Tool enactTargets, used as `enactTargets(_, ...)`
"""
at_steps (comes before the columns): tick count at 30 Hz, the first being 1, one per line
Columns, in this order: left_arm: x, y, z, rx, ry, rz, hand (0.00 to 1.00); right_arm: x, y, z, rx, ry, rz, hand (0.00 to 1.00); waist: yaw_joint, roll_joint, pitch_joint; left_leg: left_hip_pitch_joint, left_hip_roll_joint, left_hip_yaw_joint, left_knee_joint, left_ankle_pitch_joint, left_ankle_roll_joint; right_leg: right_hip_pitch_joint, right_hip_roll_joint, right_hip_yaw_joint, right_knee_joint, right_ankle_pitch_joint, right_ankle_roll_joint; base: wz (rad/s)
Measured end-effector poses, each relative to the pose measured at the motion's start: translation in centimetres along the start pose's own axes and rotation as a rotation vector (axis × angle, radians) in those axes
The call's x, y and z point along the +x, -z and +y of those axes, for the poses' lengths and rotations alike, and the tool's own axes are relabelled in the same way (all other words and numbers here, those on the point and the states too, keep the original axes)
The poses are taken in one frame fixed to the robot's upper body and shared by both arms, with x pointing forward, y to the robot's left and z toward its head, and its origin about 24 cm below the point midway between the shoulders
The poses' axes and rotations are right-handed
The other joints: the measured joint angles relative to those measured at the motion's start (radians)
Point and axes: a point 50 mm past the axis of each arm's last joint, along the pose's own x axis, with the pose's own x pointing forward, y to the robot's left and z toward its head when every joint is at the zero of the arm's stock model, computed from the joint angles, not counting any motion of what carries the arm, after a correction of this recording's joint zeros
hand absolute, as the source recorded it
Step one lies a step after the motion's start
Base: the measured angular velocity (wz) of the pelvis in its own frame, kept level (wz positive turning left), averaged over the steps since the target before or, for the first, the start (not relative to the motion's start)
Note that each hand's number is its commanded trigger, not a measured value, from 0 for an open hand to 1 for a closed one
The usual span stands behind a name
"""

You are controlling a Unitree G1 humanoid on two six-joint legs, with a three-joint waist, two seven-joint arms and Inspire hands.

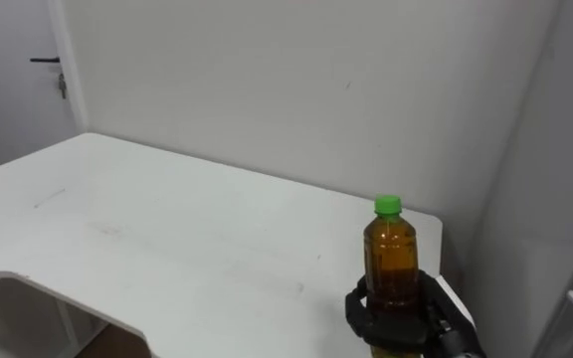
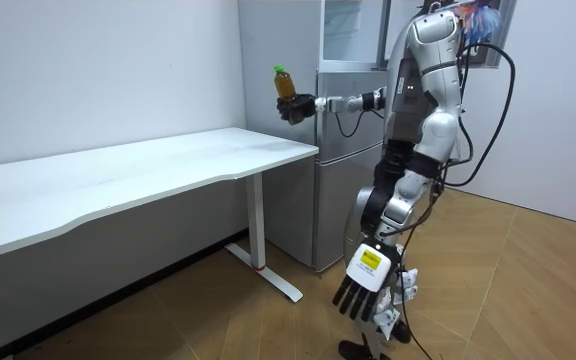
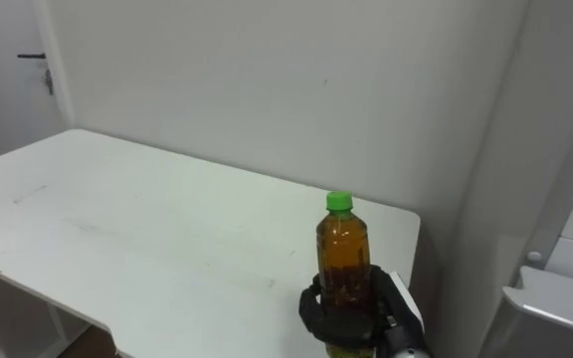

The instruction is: Put the bottle in the upper fridge

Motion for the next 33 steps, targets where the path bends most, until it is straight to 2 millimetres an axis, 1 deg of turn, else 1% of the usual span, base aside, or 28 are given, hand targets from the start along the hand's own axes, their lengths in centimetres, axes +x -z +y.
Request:
enactTargets(1,0.0,0.0,0.0,0.000,0.001,0.002,0.00,0.0,-0.3,0.1,-0.001,-0.011,-0.012,1.00,-0.003,0.001,0.0001,-0.001,0.000,0.001,0.000,0.000,0.000,-0.004,0.000,0.001,0.004,0.000,0.000,-0.06)
enactTargets(3,0.0,-0.1,0.0,0.000,0.001,-0.001,0.00,0.0,-1.6,0.3,-0.011,-0.051,-0.063,1.00,-0.009,0.004,-0.0010,-0.007,0.001,0.005,0.001,0.000,0.000,-0.014,-0.001,0.005,0.007,0.000,-0.001,-0.05)
enactTargets(5,0.1,-0.4,0.2,0.000,-0.002,-0.008,0.00,-0.1,-2.4,0.5,-0.014,-0.069,-0.097,1.00,-0.010,0.005,-0.0043,-0.006,0.003,0.014,0.003,0.000,0.000,-0.019,0.001,0.013,0.008,0.002,-0.002,-0.09)
enactTargets(10,0.3,-0.7,0.3,-0.006,-0.006,-0.019,0.00,-0.2,-4.1,1.2,-0.007,-0.107,-0.167,1.00,-0.019,0.007,-0.0032,-0.007,0.008,0.027,0.008,0.000,0.000,-0.022,0.003,0.021,0.007,0.004,-0.002,-0.06)
enactTargets(12,0.3,-1.1,0.4,-0.009,-0.010,-0.035,0.00,-0.3,-5.3,1.2,-0.011,-0.109,-0.220,1.00,-0.025,0.008,-0.0021,-0.008,0.009,0.035,0.004,0.000,0.000,-0.027,0.004,0.026,0.008,0.006,-0.003,-0.07)
enactTargets(14,0.4,-1.1,0.4,-0.010,-0.009,-0.035,0.00,-0.5,-6.1,1.1,-0.014,-0.106,-0.257,1.00,-0.036,0.008,-0.0024,-0.007,0.010,0.041,0.000,0.000,0.000,-0.028,0.003,0.027,0.008,0.006,-0.003,-0.05)
enactTargets(16,0.4,-1.2,0.4,-0.011,-0.008,-0.034,0.00,-0.9,-7.0,1.0,-0.010,-0.107,-0.295,1.00,-0.040,0.007,-0.0033,-0.007,0.011,0.049,-0.001,0.000,0.000,-0.032,0.003,0.034,0.008,0.006,-0.003,-0.11)
enactTargets(18,0.4,-1.2,0.4,-0.010,-0.002,-0.033,0.00,-1.1,-8.0,1.1,-0.006,-0.113,-0.340,1.00,-0.047,0.007,-0.0045,-0.002,0.012,0.057,-0.008,0.000,0.000,-0.037,0.006,0.053,0.011,0.006,-0.003,-0.15)
enactTargets(21,0.5,-1.2,0.4,-0.010,0.005,-0.031,0.00,-1.3,-8.8,1.2,0.011,-0.121,-0.373,1.00,-0.050,0.005,-0.0067,0.012,0.015,0.075,-0.017,0.000,0.000,-0.035,0.008,0.072,0.012,0.006,-0.003,-0.18)
enactTargets(24,0.5,-1.4,0.4,-0.011,0.005,-0.036,0.00,-1.5,-9.4,1.3,0.012,-0.125,-0.402,1.00,-0.055,0.004,-0.0074,0.018,0.015,0.083,-0.017,0.000,0.000,-0.036,0.008,0.083,0.015,0.006,-0.003,-0.12)
enactTargets(26,0.6,-1.6,0.5,-0.011,0.002,-0.040,0.00,-1.7,-9.8,1.1,0.008,-0.118,-0.418,1.00,-0.068,0.003,-0.0080,0.020,0.015,0.083,-0.019,0.000,0.000,-0.038,0.008,0.085,0.019,0.006,-0.003,-0.02)
enactTargets(31,0.5,-1.5,0.4,-0.012,0.004,-0.047,0.00,-2.3,-11.5,1.0,0.017,-0.090,-0.495,1.00,-0.095,-0.001,-0.0102,0.021,0.016,0.084,-0.020,0.000,0.000,-0.042,0.012,0.092,0.023,0.006,-0.003,-0.03)
enactTargets(33,0.5,-1.5,0.5,-0.014,0.003,-0.049,0.00,-3.1,-12.3,0.5,0.016,-0.066,-0.536,1.00,-0.102,-0.007,-0.0137,0.022,0.016,0.085,-0.021,0.000,0.000,-0.042,0.013,0.094,0.023,0.006,-0.003,0.00)
